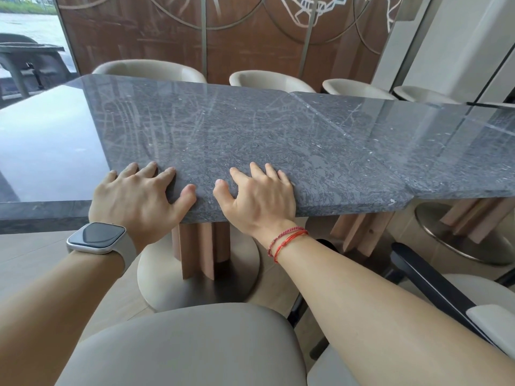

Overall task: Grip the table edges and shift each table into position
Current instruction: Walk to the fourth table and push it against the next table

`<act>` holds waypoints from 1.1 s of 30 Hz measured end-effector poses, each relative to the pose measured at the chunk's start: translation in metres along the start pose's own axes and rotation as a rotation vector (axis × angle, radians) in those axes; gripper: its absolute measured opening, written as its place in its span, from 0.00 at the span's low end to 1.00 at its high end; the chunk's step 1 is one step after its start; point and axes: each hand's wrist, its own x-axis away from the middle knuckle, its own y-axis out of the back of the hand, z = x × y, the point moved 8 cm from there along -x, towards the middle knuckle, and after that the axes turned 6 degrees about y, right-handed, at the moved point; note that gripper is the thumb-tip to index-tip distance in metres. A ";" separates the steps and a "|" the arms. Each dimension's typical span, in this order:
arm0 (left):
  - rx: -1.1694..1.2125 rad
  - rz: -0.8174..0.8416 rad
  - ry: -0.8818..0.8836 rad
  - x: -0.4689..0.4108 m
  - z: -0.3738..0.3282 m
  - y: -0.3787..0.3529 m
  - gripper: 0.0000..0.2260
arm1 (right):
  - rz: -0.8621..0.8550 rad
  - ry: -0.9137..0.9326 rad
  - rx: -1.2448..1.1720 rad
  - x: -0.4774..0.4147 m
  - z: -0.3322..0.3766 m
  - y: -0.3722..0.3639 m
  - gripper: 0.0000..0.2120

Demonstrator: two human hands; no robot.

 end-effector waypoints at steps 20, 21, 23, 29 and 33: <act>0.004 -0.017 -0.013 -0.023 0.003 -0.017 0.28 | -0.066 0.011 0.032 -0.024 -0.004 -0.012 0.36; 0.003 -0.015 -0.016 -0.023 0.003 -0.018 0.27 | -0.070 0.012 0.028 -0.025 -0.004 -0.013 0.36; 0.008 -0.030 -0.024 -0.026 0.003 -0.019 0.27 | -0.093 0.016 0.018 -0.028 -0.005 -0.014 0.36; 0.013 -0.039 -0.044 -0.032 0.002 -0.023 0.26 | -0.110 0.011 -0.001 -0.034 -0.007 -0.018 0.37; 0.000 -0.046 -0.032 -0.033 0.003 -0.023 0.28 | -0.127 -0.001 -0.018 -0.034 -0.008 -0.020 0.36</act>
